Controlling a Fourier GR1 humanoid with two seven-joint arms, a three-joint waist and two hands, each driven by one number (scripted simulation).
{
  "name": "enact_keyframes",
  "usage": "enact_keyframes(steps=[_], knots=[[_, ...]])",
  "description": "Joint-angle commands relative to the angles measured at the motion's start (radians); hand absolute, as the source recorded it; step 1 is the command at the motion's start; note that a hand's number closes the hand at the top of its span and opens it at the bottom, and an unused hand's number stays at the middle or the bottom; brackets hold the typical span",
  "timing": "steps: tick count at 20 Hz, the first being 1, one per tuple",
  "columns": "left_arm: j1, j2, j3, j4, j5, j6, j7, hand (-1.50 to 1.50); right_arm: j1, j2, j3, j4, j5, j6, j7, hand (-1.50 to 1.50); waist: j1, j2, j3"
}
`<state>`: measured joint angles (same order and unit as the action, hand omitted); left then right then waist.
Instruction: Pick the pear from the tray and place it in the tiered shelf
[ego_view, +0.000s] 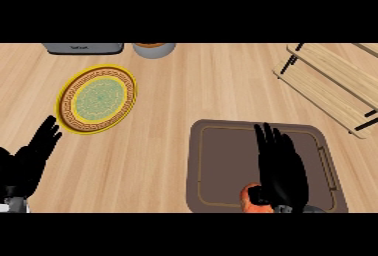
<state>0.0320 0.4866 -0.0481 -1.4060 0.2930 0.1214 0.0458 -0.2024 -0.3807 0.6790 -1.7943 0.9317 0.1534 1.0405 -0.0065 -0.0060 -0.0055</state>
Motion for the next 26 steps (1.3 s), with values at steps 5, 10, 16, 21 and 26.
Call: enact_keyframes(steps=[5, 10, 16, 21, 26], knots=[[0.016, 0.001, 0.014, -0.035, 0.001, -0.030, 0.008, 0.00, -0.100, 0.047, -0.067, 0.022, -0.051, 0.323, 0.142, -1.50, 0.014, 0.005, 0.004], [0.007, -0.016, 0.023, -0.047, -0.025, -0.018, 0.030, 0.00, -0.003, 0.029, -0.063, -0.010, 0.013, 0.292, 0.094, -1.50, 0.006, 0.004, 0.005], [-0.020, -0.025, 0.041, -0.012, -0.040, -0.046, 0.040, 0.00, -0.016, 0.059, -0.114, 0.064, 0.062, 0.313, 0.037, -1.50, 0.008, 0.005, 0.005], [-0.067, -0.024, 0.081, -0.001, -0.051, -0.087, 0.073, 0.00, -0.035, 0.112, -0.168, 0.169, 0.127, 0.262, -0.051, -1.50, 0.008, 0.006, 0.006], [-0.010, -0.097, 0.081, -0.022, -0.115, -0.063, 0.024, 0.00, 0.014, 0.066, -0.236, 0.232, 0.162, 0.199, -0.216, -1.50, 0.009, 0.006, 0.006]])
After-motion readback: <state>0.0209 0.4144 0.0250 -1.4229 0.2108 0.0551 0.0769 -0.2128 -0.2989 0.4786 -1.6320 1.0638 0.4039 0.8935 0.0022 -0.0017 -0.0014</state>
